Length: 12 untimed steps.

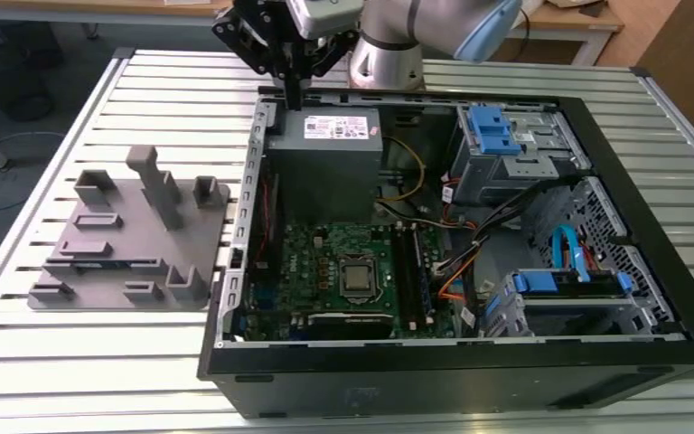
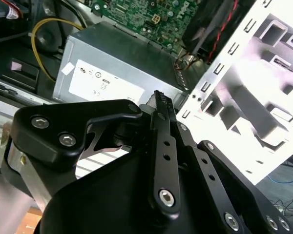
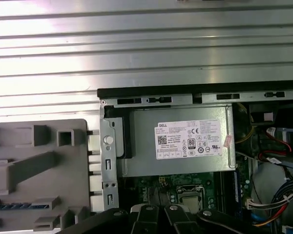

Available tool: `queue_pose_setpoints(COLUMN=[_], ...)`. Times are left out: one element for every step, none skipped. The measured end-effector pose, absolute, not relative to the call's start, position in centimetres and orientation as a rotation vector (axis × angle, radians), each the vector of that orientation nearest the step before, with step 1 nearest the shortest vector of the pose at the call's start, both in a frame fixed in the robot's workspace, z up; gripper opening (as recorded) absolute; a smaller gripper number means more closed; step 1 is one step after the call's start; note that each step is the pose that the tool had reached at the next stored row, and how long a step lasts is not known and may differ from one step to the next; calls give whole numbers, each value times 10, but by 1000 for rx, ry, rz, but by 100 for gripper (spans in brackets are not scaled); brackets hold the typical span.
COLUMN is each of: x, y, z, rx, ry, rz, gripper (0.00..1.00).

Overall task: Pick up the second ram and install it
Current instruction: 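Reach for the second ram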

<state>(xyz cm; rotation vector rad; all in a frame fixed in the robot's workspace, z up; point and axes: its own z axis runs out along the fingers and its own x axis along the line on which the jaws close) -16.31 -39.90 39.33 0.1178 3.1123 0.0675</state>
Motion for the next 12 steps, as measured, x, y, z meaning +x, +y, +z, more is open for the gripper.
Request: queue_pose_setpoints(x=[-165,-167,-169,-170,-172,-174,-176,-178,-181,-183,-186,-189], y=[-399,-399,-399,-399,-399,-399,-399,-399,-399,-399,-399,-399], z=[393,393,393,393,393,393,393,393,393,393,393,393], rx=[118,118,118,118,118,118,118,118,118,118,118,118], ry=[3112,3112,3112,3112,3112,3112,3112,3112,3112,3112,3112,3112], rz=[67,67,67,67,67,67,67,67,67,67,67,68], gripper=[11,11,11,11,11,11,11,11,11,11,11,11])
